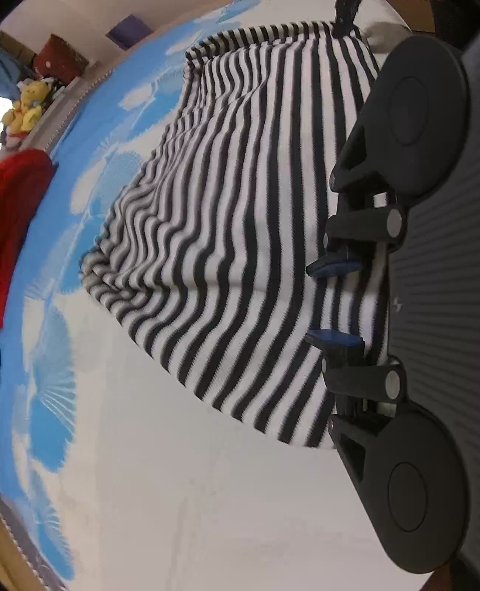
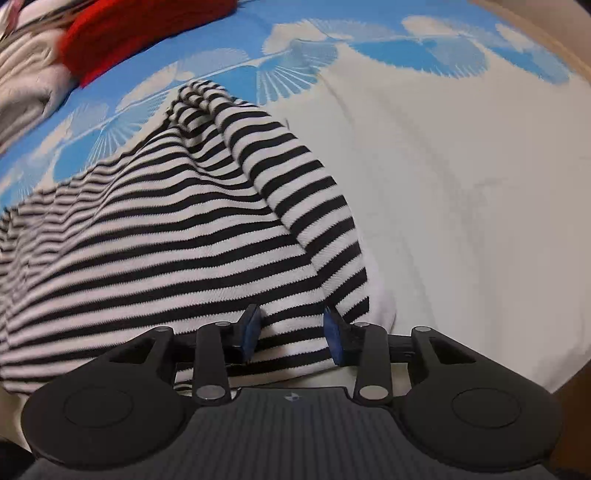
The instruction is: Fold small clothes
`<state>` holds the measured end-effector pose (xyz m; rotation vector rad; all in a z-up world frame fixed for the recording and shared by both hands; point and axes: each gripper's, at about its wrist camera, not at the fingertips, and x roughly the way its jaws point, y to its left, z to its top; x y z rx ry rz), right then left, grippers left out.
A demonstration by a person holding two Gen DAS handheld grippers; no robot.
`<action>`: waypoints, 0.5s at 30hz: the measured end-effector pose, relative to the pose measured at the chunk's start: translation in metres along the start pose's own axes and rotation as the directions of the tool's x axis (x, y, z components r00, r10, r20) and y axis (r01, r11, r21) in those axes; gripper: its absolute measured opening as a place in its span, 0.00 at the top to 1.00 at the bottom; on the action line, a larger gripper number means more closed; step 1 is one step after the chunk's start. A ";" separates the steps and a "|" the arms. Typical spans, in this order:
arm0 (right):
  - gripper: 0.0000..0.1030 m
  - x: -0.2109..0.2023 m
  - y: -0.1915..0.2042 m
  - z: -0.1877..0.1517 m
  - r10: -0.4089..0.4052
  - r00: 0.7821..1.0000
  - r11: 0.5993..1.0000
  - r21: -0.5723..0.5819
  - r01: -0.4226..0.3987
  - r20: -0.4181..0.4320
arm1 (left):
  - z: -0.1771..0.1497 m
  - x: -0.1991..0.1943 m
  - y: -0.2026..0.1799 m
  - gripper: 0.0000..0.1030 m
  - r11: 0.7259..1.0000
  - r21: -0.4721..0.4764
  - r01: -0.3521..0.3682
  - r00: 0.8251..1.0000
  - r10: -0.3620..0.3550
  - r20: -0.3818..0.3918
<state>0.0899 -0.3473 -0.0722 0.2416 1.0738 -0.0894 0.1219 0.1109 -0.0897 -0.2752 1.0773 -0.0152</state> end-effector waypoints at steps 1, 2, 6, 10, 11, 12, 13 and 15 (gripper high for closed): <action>0.62 -0.004 0.004 0.000 -0.016 1.000 1.000 -0.018 0.016 0.006 | -0.001 -0.005 0.000 0.67 1.000 -0.001 -0.003 1.000 0.003 0.007; 0.62 -0.009 0.008 0.000 -0.029 0.999 0.999 -0.030 0.029 0.018 | -0.001 -0.011 -0.004 0.66 1.000 0.016 -0.011 1.000 0.011 0.019; 0.62 -0.048 0.014 0.003 0.012 0.995 1.000 -0.014 -0.011 0.094 | -0.005 -0.046 -0.009 0.66 0.999 0.035 -0.025 0.997 0.022 0.078; 0.59 -0.097 0.026 0.003 0.085 0.976 0.996 -0.026 -0.081 0.200 | -0.006 -0.081 -0.007 0.66 1.000 -0.019 0.003 0.994 -0.001 0.109; 0.57 -0.105 0.029 0.001 0.100 0.970 0.995 -0.032 -0.095 0.221 | -0.010 -0.090 -0.011 0.66 0.999 0.016 -0.033 0.990 0.031 0.138; 0.56 -0.113 0.031 -0.003 0.115 0.965 0.993 -0.036 -0.110 0.238 | -0.015 -0.095 -0.013 0.66 0.996 0.049 -0.069 0.984 0.060 0.167; 0.56 -0.119 0.033 -0.009 0.131 0.959 0.991 -0.038 -0.125 0.252 | -0.018 -0.097 -0.015 0.66 0.994 0.069 -0.088 0.980 0.075 0.183; 0.56 -0.122 0.038 -0.018 0.151 0.954 0.989 -0.035 -0.147 0.258 | -0.026 -0.094 -0.012 0.66 0.995 0.066 -0.071 0.980 0.057 0.190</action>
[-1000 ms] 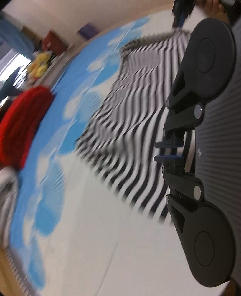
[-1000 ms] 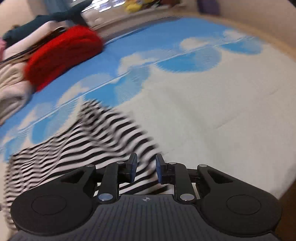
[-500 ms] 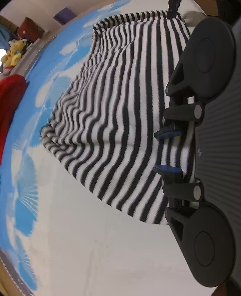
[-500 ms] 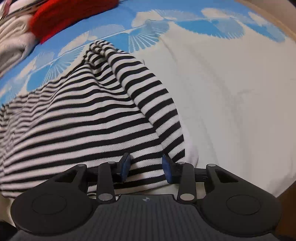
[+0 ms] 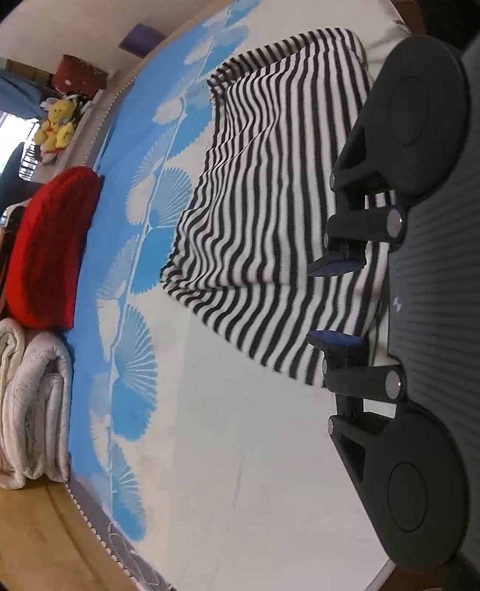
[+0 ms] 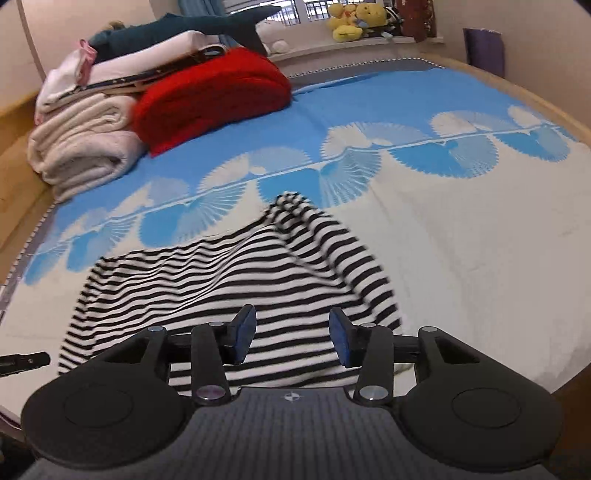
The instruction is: Fold small clothes
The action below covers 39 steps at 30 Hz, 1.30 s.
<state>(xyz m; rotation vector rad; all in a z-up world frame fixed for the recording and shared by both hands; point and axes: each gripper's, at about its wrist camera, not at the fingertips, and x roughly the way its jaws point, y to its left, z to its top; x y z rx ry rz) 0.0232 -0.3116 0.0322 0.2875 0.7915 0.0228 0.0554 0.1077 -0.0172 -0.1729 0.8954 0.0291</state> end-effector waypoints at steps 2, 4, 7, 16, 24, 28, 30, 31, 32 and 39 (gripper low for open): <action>0.56 0.003 0.005 -0.009 0.014 1.000 1.000 -0.005 -0.014 -0.004 | -0.012 0.013 0.013 0.66 0.996 -0.085 0.026 0.999 -0.029 -0.034; 0.56 0.012 0.012 -0.013 -0.011 1.000 0.999 -0.047 0.011 -0.007 | -0.017 0.028 0.029 0.67 0.979 -0.204 0.010 0.995 -0.030 -0.095; 0.56 0.025 0.021 -0.016 -0.050 0.999 0.993 -0.104 0.050 0.003 | -0.018 0.038 0.047 0.67 0.940 -0.340 0.021 0.992 -0.062 -0.113; 0.56 0.041 0.014 -0.013 -0.024 0.999 0.999 -0.043 0.023 -0.032 | -0.028 0.054 0.065 0.64 0.877 -0.479 0.034 0.975 -0.134 -0.178; 0.56 0.041 0.013 -0.013 -0.023 0.999 0.999 -0.029 0.022 -0.034 | -0.028 0.062 0.062 0.59 0.885 -0.465 0.007 0.978 -0.104 -0.182; 0.56 0.043 0.012 -0.013 -0.026 0.999 0.999 -0.030 0.024 -0.040 | -0.026 0.065 0.062 0.58 0.885 -0.465 0.006 0.980 -0.098 -0.175; 0.56 0.043 0.013 -0.013 -0.027 0.999 0.999 -0.035 0.026 -0.043 | -0.025 0.068 0.061 0.58 0.884 -0.467 0.007 0.981 -0.097 -0.169; 0.56 0.044 0.014 -0.014 -0.027 0.999 0.999 -0.038 0.026 -0.044 | -0.025 0.069 0.061 0.58 0.884 -0.467 0.009 0.981 -0.097 -0.166; 0.56 0.044 0.014 -0.014 -0.028 0.999 0.999 -0.041 0.026 -0.044 | -0.024 0.070 0.061 0.58 0.885 -0.465 0.010 0.982 -0.096 -0.162; 0.56 0.045 0.014 -0.015 -0.038 0.998 0.998 -0.047 0.036 -0.048 | -0.020 0.076 0.061 0.58 0.888 -0.460 0.017 0.987 -0.087 -0.132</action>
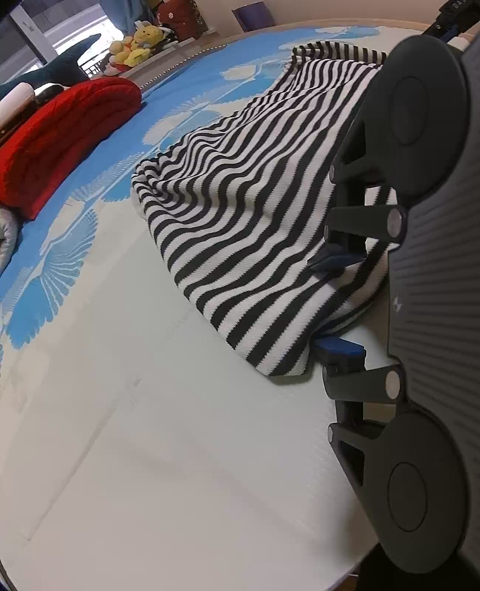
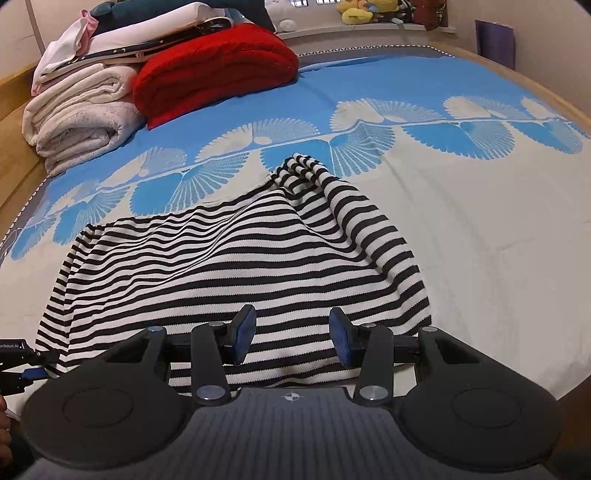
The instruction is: Fold small clothes
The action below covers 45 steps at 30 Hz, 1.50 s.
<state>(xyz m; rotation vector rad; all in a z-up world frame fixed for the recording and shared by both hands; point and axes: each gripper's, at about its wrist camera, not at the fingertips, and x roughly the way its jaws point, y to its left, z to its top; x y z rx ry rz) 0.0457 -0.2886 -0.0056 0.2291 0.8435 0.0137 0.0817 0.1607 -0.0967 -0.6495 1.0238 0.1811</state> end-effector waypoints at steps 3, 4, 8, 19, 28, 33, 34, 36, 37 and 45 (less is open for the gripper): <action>0.56 0.001 -0.002 -0.001 -0.008 1.000 1.000 0.003 0.008 0.000 | 0.002 0.003 -0.002 0.58 1.000 0.004 0.010 1.000 -0.010 0.015; 0.56 0.000 -0.002 -0.001 -0.013 1.000 1.000 0.000 0.013 0.002 | 0.002 0.004 -0.003 0.59 1.000 0.009 0.014 1.000 -0.015 0.019; 0.56 0.000 0.000 -0.004 -0.032 0.999 0.999 -0.022 0.032 0.016 | 0.004 0.008 -0.007 0.67 0.999 0.036 0.028 0.999 -0.029 0.021; 0.56 -0.006 -0.001 -0.001 -0.071 0.995 0.997 0.013 0.070 0.072 | 0.011 -0.027 -0.012 0.87 0.993 0.100 0.063 0.989 -0.076 0.124; 0.56 -0.016 -0.022 0.014 -0.128 0.982 0.989 0.097 0.116 0.136 | 0.013 -0.041 -0.006 0.87 0.983 0.147 -0.109 0.982 0.083 0.170; 0.56 -0.041 -0.049 0.050 -0.089 0.973 0.993 0.095 0.070 0.214 | 0.004 -0.072 -0.067 0.87 0.932 0.342 -0.117 0.964 0.024 0.267; 0.56 -0.046 -0.055 0.060 -0.080 0.968 0.995 0.075 0.063 0.240 | 0.000 -0.078 -0.085 0.87 0.917 0.386 -0.102 0.961 -0.010 0.277; 0.56 -0.053 -0.069 0.077 -0.070 0.955 0.997 0.036 0.062 0.288 | -0.014 -0.089 -0.126 0.87 0.878 0.474 -0.063 0.954 -0.087 0.288; 0.57 -0.055 -0.075 0.081 -0.076 0.949 0.997 0.021 0.073 0.307 | -0.023 -0.093 -0.148 0.87 0.854 0.518 -0.039 0.949 -0.131 0.287; 0.67 -0.055 -0.127 0.083 -0.111 0.936 0.988 0.137 0.068 0.335 | -0.135 -0.067 -0.308 0.93 0.562 0.783 0.267 0.899 -0.438 0.008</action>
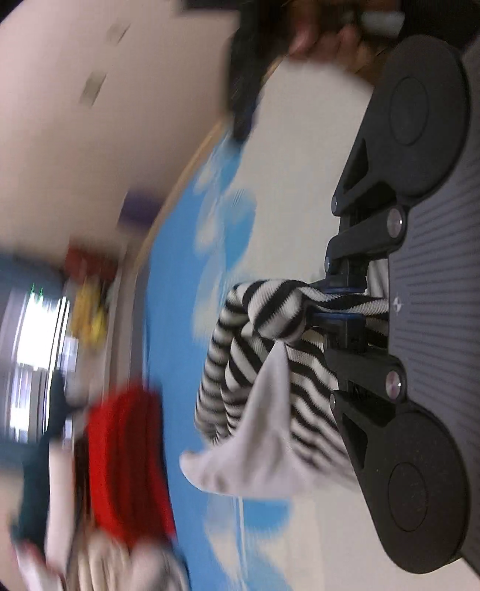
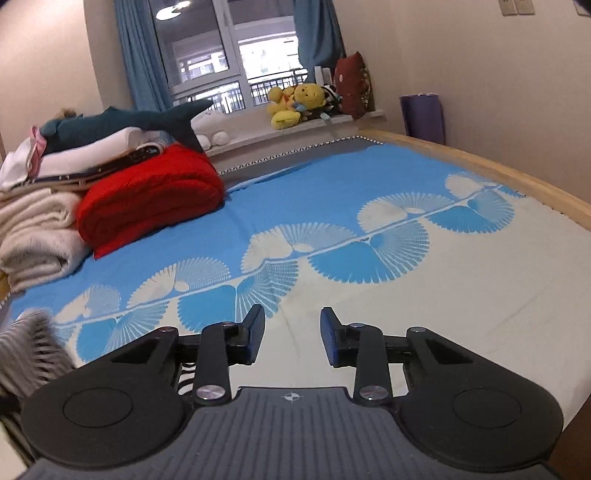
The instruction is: Fold small clothes
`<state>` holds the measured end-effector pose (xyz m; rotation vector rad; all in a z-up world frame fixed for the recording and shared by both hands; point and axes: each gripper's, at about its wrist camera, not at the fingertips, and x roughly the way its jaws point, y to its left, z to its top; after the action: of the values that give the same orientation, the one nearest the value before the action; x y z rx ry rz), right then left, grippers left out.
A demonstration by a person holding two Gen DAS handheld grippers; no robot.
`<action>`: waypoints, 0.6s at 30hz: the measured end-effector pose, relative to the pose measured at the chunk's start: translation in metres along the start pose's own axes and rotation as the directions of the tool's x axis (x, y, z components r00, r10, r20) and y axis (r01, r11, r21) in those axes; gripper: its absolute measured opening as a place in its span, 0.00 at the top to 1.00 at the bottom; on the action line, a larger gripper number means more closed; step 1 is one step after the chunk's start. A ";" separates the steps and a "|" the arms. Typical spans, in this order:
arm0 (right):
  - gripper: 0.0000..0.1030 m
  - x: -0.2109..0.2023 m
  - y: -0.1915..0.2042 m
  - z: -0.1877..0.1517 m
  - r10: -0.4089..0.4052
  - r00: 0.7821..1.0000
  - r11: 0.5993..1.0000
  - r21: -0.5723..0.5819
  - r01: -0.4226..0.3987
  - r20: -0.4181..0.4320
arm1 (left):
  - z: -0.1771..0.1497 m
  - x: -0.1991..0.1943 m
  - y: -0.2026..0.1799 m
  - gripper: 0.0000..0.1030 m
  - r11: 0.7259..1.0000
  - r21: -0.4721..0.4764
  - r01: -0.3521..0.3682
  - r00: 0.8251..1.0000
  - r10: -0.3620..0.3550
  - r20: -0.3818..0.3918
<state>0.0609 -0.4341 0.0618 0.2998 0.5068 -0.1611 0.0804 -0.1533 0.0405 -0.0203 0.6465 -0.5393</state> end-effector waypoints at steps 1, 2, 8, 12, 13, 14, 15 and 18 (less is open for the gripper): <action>0.66 0.000 -0.001 0.000 0.007 1.000 1.000 0.002 -0.007 0.007 | -0.005 0.019 -0.017 0.93 0.997 0.023 0.074 0.996 -0.073 -0.044; 0.66 0.000 -0.004 0.001 0.015 1.000 1.000 0.007 -0.015 0.012 | -0.013 0.041 -0.033 0.93 0.990 0.036 0.139 0.984 -0.134 -0.117; 0.66 0.015 -0.017 0.005 0.084 0.995 0.993 0.087 -0.080 -0.047 | -0.029 0.054 -0.030 0.83 0.978 -0.008 0.211 0.954 -0.207 -0.216; 0.64 0.044 -0.015 0.002 0.195 0.965 0.976 0.133 -0.173 -0.176 | -0.027 0.015 0.019 0.69 0.995 0.004 0.101 0.979 -0.099 -0.179; 0.65 0.050 -0.011 0.001 0.224 0.952 0.970 0.142 -0.197 -0.209 | -0.027 0.008 0.032 0.69 0.998 0.019 0.062 0.981 -0.057 -0.185; 0.64 0.060 -0.004 -0.001 0.256 0.935 0.962 0.157 -0.222 -0.245 | -0.027 0.003 0.046 0.69 0.999 0.028 0.028 0.981 -0.022 -0.190; 0.64 0.067 0.002 -0.003 0.281 0.921 0.956 0.166 -0.243 -0.270 | -0.024 0.003 0.060 0.69 1.000 0.029 0.007 0.980 -0.001 -0.197; 0.64 0.086 0.030 -0.010 0.336 0.879 0.941 0.152 -0.301 -0.337 | -0.026 -0.007 0.094 0.62 0.999 -0.011 -0.042 0.976 0.039 -0.214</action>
<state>0.1372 -0.4090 0.0181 0.5073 0.8058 0.1983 0.1054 -0.0646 0.0066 0.0373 0.8590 -0.5007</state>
